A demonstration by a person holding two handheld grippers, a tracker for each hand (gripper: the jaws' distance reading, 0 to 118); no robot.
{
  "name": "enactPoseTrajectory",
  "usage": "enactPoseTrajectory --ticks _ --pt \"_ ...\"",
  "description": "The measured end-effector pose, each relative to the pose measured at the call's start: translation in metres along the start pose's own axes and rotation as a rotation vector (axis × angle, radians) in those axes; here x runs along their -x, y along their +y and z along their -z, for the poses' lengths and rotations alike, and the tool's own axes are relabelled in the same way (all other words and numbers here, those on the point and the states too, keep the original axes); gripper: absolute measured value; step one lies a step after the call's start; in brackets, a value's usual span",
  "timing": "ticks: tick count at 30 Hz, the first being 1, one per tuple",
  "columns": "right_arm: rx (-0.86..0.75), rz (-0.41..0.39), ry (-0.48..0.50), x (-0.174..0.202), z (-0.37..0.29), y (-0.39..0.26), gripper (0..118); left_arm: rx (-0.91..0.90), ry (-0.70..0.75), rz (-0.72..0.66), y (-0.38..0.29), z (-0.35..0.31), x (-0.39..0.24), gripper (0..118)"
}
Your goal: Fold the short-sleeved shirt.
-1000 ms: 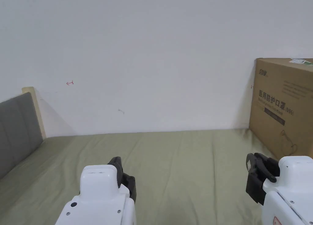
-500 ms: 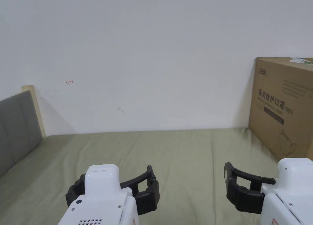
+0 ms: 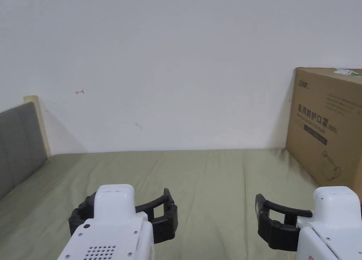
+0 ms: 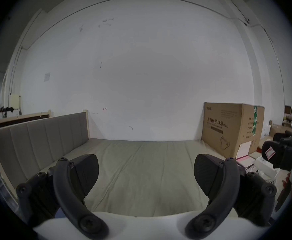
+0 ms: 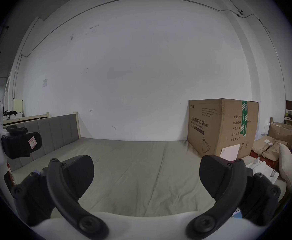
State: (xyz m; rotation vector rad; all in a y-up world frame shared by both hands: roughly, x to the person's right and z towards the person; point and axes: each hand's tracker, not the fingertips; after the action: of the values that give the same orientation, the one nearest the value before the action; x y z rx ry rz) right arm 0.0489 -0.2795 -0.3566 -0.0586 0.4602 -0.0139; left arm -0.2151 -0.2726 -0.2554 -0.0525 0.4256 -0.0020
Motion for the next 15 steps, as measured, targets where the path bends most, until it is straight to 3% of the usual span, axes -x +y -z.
enactPoseTrajectory --ticks 6,15 --pt "0.009 0.002 0.008 0.0015 -0.0002 -0.0008 118 0.011 -0.084 -0.117 -0.0018 -0.0025 0.0068 112" --pt "0.027 0.006 0.009 -0.001 0.0028 -0.0005 118 0.031 -0.005 -0.068 -0.0052 0.0027 0.0016 112"
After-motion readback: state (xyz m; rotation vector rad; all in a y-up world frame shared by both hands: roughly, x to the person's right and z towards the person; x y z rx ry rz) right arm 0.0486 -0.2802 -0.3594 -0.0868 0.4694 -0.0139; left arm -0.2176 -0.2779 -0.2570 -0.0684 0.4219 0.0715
